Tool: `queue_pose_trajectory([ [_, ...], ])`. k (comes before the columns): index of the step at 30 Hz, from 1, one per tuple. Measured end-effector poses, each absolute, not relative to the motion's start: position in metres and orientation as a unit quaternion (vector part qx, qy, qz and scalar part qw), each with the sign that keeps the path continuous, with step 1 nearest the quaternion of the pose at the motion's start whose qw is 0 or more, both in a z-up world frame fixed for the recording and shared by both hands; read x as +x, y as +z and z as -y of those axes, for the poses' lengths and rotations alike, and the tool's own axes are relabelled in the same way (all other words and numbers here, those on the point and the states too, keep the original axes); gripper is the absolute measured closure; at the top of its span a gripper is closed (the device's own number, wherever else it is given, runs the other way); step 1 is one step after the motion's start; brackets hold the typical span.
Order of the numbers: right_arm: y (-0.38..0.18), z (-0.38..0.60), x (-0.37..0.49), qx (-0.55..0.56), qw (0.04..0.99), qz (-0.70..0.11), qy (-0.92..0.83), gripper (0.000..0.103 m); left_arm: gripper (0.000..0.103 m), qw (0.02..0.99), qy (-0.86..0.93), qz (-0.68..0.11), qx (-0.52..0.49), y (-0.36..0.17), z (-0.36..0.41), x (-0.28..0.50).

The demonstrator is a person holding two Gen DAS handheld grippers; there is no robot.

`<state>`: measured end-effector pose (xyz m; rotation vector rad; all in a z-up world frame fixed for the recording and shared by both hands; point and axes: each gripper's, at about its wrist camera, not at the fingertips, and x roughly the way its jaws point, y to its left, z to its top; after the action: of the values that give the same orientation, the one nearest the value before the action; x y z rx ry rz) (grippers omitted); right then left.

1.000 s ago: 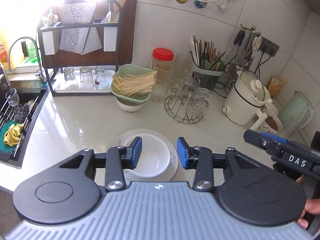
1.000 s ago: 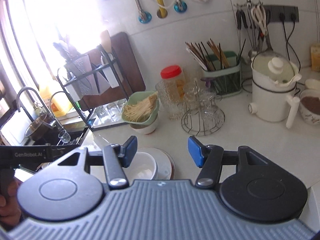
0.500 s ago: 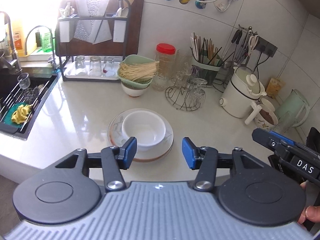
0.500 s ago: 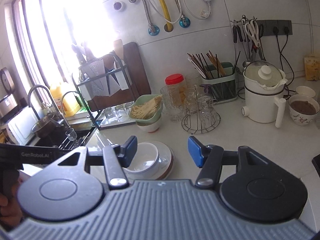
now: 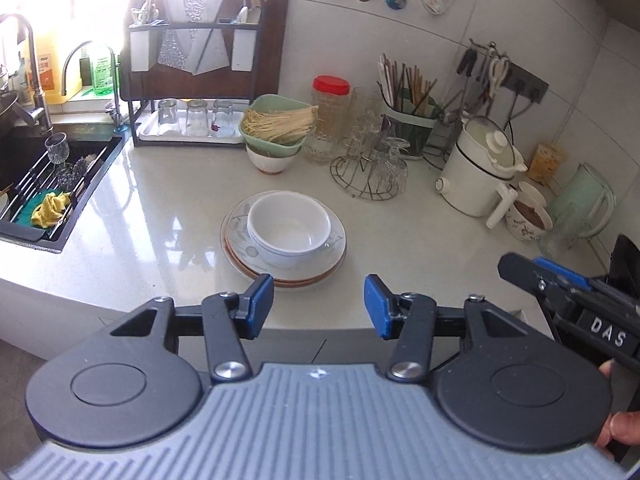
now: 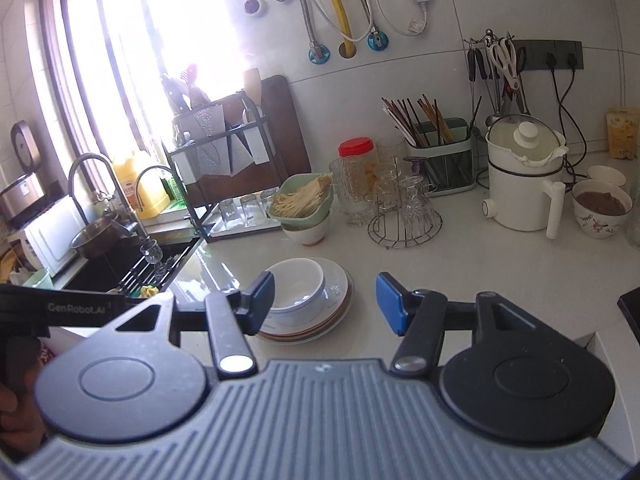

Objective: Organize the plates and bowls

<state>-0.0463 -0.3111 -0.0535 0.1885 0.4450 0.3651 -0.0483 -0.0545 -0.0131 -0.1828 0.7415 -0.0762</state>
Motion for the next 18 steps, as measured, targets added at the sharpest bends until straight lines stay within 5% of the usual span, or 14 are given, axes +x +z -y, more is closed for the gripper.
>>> queue_pose_trajectory([
  [9,-0.0537,0.3121,-0.0457,0.076,0.953,-0.228,0.183,0.044,0.047,0.927,-0.035,-0.361,-0.097,-0.0196,0.0515,-0.0552],
  [18,-0.0562,0.314,-0.0451,0.058,0.954,-0.236,0.173,0.033,0.011,0.928,-0.016,-0.361,-0.091,-0.0152,0.0498,-0.054],
])
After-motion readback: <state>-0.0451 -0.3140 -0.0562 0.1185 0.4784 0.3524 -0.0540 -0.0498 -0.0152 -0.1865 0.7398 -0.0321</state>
